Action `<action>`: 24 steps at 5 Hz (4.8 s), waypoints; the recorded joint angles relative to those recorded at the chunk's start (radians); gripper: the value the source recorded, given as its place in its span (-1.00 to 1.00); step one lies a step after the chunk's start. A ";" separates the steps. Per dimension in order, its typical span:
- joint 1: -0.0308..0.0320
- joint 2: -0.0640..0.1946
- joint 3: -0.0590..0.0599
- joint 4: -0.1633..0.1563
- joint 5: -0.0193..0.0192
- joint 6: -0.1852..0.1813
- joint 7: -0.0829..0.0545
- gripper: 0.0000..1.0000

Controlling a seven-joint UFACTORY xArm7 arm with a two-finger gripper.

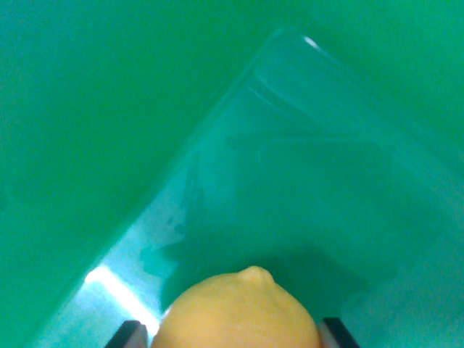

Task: Pick fruit

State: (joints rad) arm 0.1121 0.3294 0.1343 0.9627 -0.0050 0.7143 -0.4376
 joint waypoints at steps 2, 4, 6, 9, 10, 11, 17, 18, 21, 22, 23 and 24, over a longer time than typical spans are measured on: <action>-0.0004 -0.006 0.000 0.008 0.0008 0.014 0.000 1.00; -0.0010 -0.014 0.001 0.020 0.0018 0.034 0.000 1.00; -0.0017 -0.024 0.001 0.036 0.0032 0.059 -0.001 1.00; -0.0036 -0.050 0.003 0.074 0.0068 0.124 -0.002 1.00; -0.0036 -0.050 0.003 0.074 0.0068 0.124 -0.002 1.00; -0.0047 -0.065 0.003 0.098 0.0089 0.163 -0.002 1.00; -0.0084 -0.116 0.006 0.175 0.0159 0.290 -0.004 1.00; -0.0084 -0.116 0.006 0.175 0.0159 0.290 -0.004 1.00; -0.0111 -0.154 0.008 0.231 0.0210 0.384 -0.005 1.00; -0.0111 -0.154 0.008 0.231 0.0210 0.384 -0.005 1.00; -0.0124 -0.173 0.009 0.260 0.0237 0.432 -0.005 1.00; -0.0124 -0.173 0.009 0.260 0.0237 0.432 -0.005 1.00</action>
State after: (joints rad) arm 0.0996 0.1560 0.1432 1.2228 0.0187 1.1465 -0.4428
